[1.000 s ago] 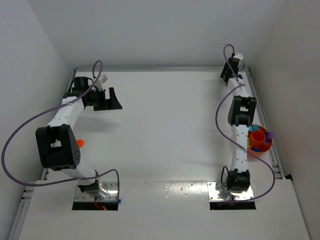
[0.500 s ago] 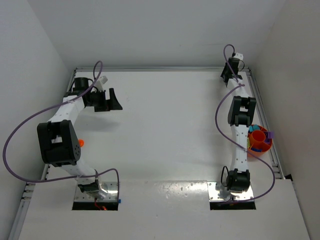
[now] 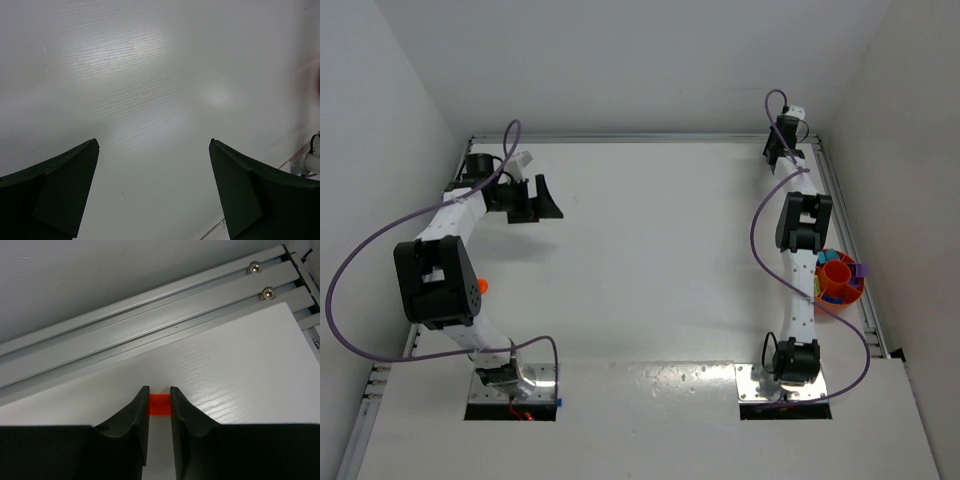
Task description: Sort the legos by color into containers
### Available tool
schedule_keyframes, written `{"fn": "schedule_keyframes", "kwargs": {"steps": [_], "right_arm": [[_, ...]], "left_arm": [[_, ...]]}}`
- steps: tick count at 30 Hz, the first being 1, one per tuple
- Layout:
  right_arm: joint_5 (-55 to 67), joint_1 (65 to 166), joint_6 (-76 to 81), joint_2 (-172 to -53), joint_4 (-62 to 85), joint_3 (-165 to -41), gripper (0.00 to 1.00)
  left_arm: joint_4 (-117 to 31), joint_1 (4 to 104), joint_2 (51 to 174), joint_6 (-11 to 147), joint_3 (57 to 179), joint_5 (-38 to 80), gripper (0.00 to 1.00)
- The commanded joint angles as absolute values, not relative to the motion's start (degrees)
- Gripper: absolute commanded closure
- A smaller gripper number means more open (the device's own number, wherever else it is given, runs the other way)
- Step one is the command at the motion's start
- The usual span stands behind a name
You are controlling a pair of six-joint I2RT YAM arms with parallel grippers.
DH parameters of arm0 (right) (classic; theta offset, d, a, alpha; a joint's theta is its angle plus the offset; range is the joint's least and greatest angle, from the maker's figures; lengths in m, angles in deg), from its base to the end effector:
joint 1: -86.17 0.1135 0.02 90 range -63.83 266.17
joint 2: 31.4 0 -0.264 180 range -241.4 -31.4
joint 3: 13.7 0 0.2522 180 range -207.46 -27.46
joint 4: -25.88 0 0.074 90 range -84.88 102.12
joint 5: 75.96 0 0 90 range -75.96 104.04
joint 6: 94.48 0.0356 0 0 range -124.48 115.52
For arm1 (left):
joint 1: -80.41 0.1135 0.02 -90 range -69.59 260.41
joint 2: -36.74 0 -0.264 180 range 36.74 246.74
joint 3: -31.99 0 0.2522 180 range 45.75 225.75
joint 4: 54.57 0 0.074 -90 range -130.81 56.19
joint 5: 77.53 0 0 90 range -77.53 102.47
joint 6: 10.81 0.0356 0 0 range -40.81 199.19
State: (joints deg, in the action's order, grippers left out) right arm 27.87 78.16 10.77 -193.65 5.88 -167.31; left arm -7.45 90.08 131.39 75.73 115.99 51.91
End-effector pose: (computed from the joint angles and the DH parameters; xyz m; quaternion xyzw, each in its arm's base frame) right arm 0.6089 -0.0943 0.1041 0.2323 0.8239 -0.0714 0.5121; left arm 0.3423 0.0354 0.2442 -0.0104 0.9091 -0.3095 0.2785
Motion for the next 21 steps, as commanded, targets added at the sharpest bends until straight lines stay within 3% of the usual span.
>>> {"fn": "schedule_keyframes", "kwargs": {"steps": [1, 8, 11, 18, 21], "right_arm": [[28.3, 78.3, 9.8, -193.0, 2.2, -168.5, 0.79], [27.7, 78.3, 9.2, -193.0, 0.6, -168.5, 1.0], [26.0, 78.3, 9.2, -190.8, -0.6, -166.6, 1.0], [21.2, 78.3, 8.7, -179.9, 1.1, -148.2, 1.0], [17.3, 78.9, 8.7, -178.5, -4.3, -150.7, 1.0]], "left_arm": [[-6.6, 91.4, 132.2, 76.4, 118.9, 53.6, 0.02], [-6.1, 91.4, 132.2, 76.9, 119.5, 54.1, 0.02], [-6.1, 91.4, 132.2, 76.9, 119.5, 54.1, 0.02], [-6.1, 91.4, 132.2, 77.4, 119.0, 54.7, 0.02], [-6.1, 91.4, 131.7, 77.4, 119.0, 54.7, 0.02]]}}
